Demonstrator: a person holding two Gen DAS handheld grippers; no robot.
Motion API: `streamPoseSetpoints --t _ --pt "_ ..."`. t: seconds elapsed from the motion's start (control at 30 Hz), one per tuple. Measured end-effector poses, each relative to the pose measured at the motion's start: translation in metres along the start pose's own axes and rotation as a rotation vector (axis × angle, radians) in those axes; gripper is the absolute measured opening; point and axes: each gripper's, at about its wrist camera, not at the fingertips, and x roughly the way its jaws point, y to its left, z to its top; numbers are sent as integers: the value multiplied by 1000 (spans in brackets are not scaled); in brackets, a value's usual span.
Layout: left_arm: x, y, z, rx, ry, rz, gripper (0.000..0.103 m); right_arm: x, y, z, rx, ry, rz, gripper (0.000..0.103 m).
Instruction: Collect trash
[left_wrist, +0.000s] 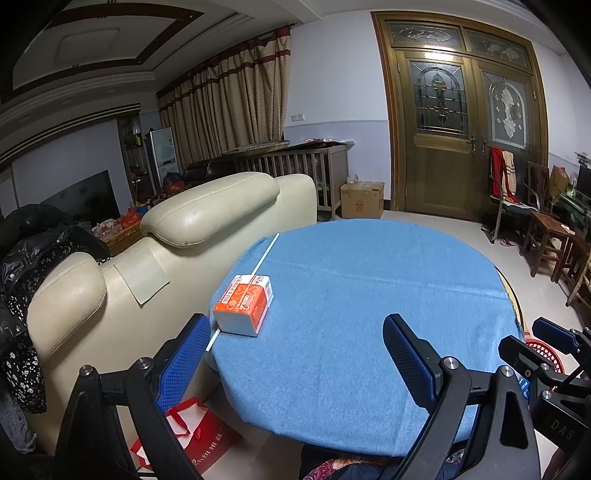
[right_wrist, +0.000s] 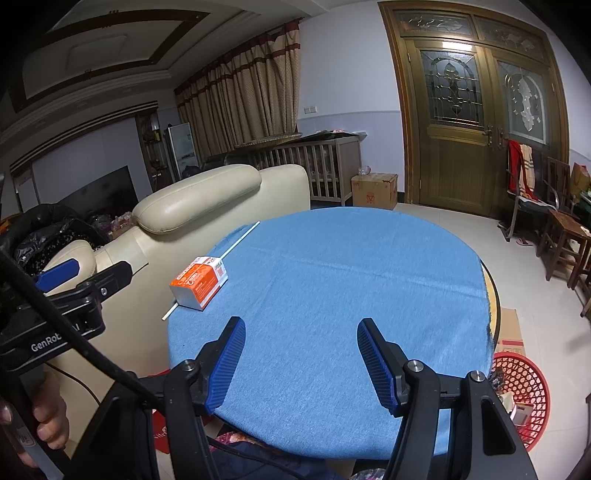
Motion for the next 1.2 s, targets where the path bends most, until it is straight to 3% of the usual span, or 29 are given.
streamPoseSetpoints --t 1.2 --pt "25 -20 0 26 52 -3 95 22 -23 0 52 49 -17 67"
